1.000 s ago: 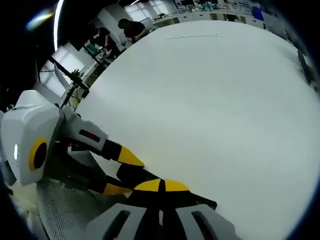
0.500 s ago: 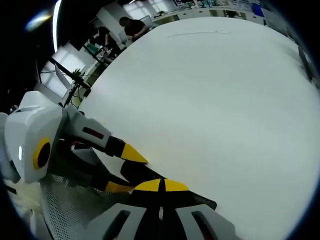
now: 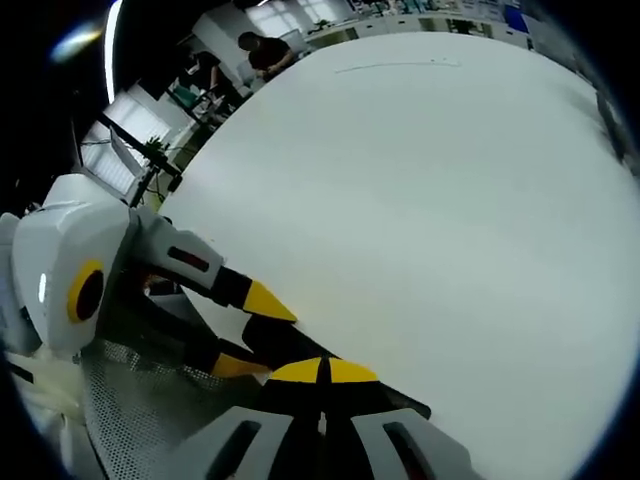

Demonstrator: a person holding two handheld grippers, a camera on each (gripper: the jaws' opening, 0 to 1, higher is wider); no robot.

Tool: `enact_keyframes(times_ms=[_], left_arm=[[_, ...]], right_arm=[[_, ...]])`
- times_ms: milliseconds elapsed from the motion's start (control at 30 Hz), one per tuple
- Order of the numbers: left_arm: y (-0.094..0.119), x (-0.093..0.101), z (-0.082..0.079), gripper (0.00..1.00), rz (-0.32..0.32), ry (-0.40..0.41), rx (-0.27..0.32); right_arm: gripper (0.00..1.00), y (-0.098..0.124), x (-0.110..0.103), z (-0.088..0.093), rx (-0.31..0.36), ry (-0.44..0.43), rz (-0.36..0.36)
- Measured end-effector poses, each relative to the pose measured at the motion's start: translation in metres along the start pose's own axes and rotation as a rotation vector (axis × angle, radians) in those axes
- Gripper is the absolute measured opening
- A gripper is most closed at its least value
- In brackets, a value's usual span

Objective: Press the specified remote control buttons in sequence, fully releasing each button before pressing the next.

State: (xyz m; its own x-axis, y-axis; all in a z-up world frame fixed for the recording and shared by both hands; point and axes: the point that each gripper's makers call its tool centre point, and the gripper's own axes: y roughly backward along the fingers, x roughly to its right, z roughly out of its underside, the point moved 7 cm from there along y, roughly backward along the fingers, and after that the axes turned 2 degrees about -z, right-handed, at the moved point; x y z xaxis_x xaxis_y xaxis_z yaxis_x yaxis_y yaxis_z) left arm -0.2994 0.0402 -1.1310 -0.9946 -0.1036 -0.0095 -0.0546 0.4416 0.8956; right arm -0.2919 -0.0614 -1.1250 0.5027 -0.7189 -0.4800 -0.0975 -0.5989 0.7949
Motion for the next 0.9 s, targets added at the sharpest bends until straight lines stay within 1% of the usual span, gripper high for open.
enact_keyframes(times_ms=[133, 233, 400, 467, 567, 600, 667, 733, 800, 900], left_arm=[[0.000, 0.000, 0.001, 0.23, -0.001, 0.007, 0.007], [-0.001, 0.000, 0.001, 0.23, -0.002, 0.009, 0.014], [-0.001, -0.001, -0.001, 0.22, -0.001, 0.009, -0.001], [-0.001, -0.001, -0.001, 0.22, 0.002, 0.010, -0.005], [-0.001, -0.001, -0.001, 0.22, 0.003, 0.011, -0.007], [-0.001, -0.001, -0.001, 0.22, 0.001, 0.014, -0.007], [-0.001, 0.000, -0.001, 0.23, -0.009, 0.020, -0.006], [0.000, 0.001, -0.001, 0.23, -0.022, 0.046, 0.002], [-0.001, 0.002, 0.000, 0.23, -0.039, 0.066, 0.017], [-0.001, 0.003, 0.000, 0.23, -0.066, 0.124, 0.041]], right_arm=[[0.00, -0.001, -0.003, 0.000, -0.012, 0.058, 0.028], [0.00, -0.002, -0.001, -0.001, -0.015, 0.050, 0.034], [0.00, -0.004, 0.001, -0.003, -0.016, 0.051, 0.051], [0.00, -0.004, 0.002, -0.003, -0.016, 0.031, 0.046], [0.00, -0.002, 0.003, 0.000, 0.015, 0.055, 0.023], [0.00, -0.002, 0.003, 0.000, 0.019, 0.042, 0.018], [0.00, -0.001, 0.004, -0.002, 0.006, 0.021, 0.009], [0.00, 0.000, 0.004, -0.002, 0.006, 0.006, -0.005], [0.00, 0.003, 0.005, -0.002, 0.018, -0.003, 0.011], [0.00, 0.008, 0.009, -0.002, 0.036, -0.011, 0.041]])
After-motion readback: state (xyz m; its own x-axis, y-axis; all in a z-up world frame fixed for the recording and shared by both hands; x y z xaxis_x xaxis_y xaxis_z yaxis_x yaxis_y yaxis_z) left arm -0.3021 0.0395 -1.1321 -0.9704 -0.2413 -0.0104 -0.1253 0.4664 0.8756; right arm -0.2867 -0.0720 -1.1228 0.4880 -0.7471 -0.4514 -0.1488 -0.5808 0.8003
